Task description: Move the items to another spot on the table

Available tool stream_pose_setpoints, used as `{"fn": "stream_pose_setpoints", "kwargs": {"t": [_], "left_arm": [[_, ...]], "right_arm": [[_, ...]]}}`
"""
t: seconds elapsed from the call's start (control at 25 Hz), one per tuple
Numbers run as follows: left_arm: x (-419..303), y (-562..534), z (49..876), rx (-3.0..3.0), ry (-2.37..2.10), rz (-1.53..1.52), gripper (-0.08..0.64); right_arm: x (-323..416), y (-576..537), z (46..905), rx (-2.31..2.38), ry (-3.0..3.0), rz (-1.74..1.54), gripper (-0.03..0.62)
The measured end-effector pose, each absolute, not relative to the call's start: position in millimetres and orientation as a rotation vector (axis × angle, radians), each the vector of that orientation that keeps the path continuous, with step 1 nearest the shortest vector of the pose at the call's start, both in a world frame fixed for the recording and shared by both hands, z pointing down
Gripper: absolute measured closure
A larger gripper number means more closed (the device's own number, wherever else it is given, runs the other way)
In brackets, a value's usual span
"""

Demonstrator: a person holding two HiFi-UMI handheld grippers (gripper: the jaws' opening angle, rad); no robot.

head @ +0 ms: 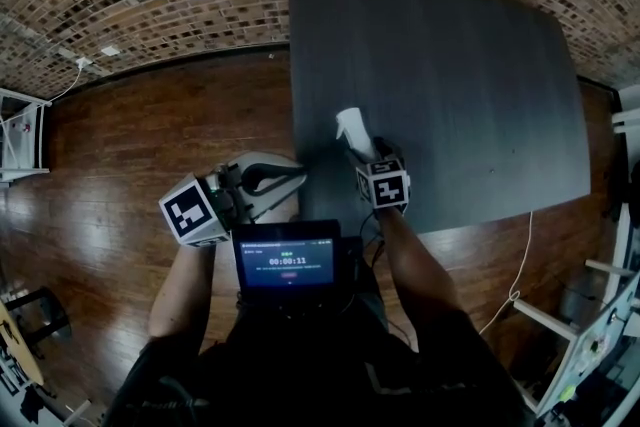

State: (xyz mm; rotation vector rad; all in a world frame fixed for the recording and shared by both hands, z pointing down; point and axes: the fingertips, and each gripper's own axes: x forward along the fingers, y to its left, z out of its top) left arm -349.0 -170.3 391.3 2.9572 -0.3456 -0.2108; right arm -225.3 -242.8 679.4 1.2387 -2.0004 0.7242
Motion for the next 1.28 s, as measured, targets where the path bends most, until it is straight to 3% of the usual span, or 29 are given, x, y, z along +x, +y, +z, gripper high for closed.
{"fn": "stream_pose_setpoints", "kwargs": {"t": [0.16, 0.6, 0.68, 0.84, 0.96, 1.0, 1.28], "left_arm": [[-353, -162, 396, 2.932, -0.322, -0.151, 0.563], [-367, -140, 372, 2.976, -0.328, -0.218, 0.563], [-370, -132, 367, 2.977, -0.318, -0.241, 0.563], [-371, -119, 361, 2.992, -0.29, -0.255, 0.563], [-363, -108, 358, 3.011, -0.275, -0.252, 0.563], [-360, -103, 356, 3.018, -0.274, -0.255, 0.565], [-341, -77, 341, 3.074, -0.314, -0.249, 0.563]], "right_arm": [[-233, -239, 669, 1.223, -2.029, 0.707, 0.27], [-231, -222, 596, 1.318, -2.157, 0.679, 0.276], [-229, -215, 570, 1.352, -2.208, 0.663, 0.378], [-224, -206, 516, 1.428, -2.3, 0.601, 0.476], [-220, -196, 483, 1.466, -2.351, 0.533, 0.502], [-217, -193, 473, 1.482, -2.366, 0.499, 0.562], [-206, -169, 426, 1.498, -2.473, 0.416, 0.588]]}}
